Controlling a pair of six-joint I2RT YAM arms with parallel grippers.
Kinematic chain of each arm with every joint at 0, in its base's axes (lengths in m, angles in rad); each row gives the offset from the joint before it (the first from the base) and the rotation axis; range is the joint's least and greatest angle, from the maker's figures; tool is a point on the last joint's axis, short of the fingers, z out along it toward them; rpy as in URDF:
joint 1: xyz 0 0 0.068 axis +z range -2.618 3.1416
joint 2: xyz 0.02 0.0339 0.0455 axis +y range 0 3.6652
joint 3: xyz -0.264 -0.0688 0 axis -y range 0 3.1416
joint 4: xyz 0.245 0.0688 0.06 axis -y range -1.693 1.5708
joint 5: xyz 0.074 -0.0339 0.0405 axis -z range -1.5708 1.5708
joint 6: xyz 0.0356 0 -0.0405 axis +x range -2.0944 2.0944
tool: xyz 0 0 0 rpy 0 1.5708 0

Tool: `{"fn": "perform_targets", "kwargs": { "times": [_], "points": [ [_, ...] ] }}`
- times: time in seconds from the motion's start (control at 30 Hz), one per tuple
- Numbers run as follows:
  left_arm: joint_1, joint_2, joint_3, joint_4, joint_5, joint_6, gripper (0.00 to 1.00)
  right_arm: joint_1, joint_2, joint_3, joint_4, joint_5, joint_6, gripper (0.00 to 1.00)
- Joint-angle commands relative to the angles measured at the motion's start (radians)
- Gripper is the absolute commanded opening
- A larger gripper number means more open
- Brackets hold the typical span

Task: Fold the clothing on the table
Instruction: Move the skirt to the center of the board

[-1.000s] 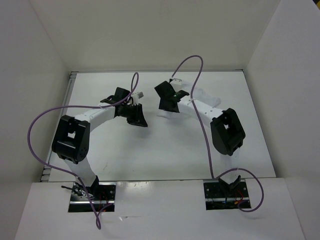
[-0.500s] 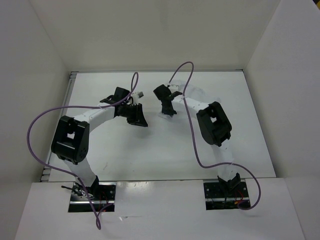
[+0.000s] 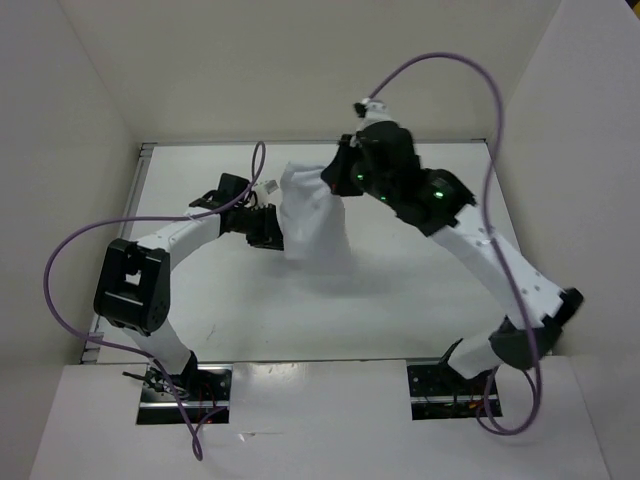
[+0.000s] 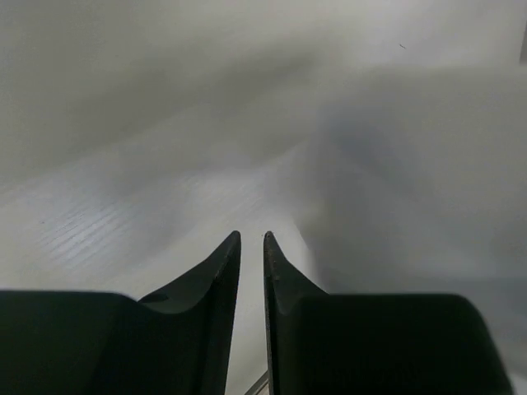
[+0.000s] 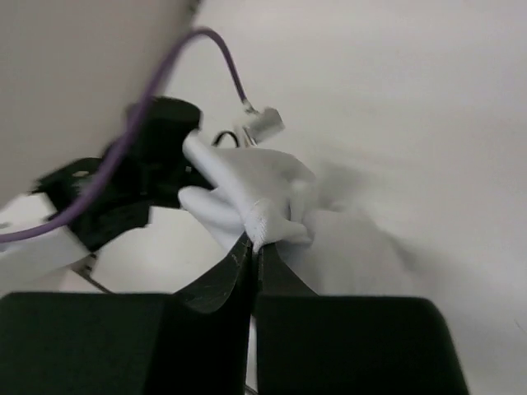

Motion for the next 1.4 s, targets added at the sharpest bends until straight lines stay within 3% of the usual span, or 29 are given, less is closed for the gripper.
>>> {"fn": "perform_targets", "kwargs": {
  "times": [0.0,0.2,0.23,0.3,0.33,0.37,0.47,0.6,1.13,1.23,1.37],
  "points": [
    [0.007,-0.025,-0.007,0.02,0.012,0.023,0.24,-0.021,-0.133,0.009,-0.065,0.009,-0.017,0.0],
    [0.025,-0.035,0.003,0.0,0.012,0.023,0.24,-0.311,-0.07,-0.242,0.079,-0.062,0.063,0.0],
    [0.025,-0.035,0.003,0.0,0.003,0.033,0.24,-0.374,-0.047,-0.305,0.094,-0.047,0.08,0.1],
    [0.036,-0.047,0.003,0.0,0.003,0.033,0.24,-0.426,0.011,-0.351,0.117,-0.047,0.08,0.19],
    [0.036,-0.047,0.003,0.0,0.003,0.033,0.24,-0.469,0.08,-0.362,0.118,-0.021,0.091,0.3],
    [0.045,-0.058,0.003,0.0,0.003,0.033,0.25,-0.48,0.115,-0.374,0.118,0.007,0.091,0.42],
    [0.045,-0.058,-0.007,0.0,0.003,0.033,0.25,-0.489,0.208,-0.354,0.089,0.132,0.1,0.47],
    [0.045,-0.058,-0.007,0.0,0.003,0.023,0.25,-0.367,0.179,-0.328,0.101,0.235,0.04,0.57],
    [0.045,-0.028,-0.007,0.02,0.032,0.014,0.28,-0.302,0.439,-0.121,0.095,0.297,-0.426,0.54],
    [0.045,-0.028,-0.007,0.02,0.032,0.014,0.28,-0.302,0.467,-0.112,0.127,0.205,-0.498,0.54],
    [0.045,-0.028,-0.007,0.009,0.032,0.014,0.28,-0.302,0.528,-0.1,0.114,0.196,-0.538,0.51]
  ]
}}
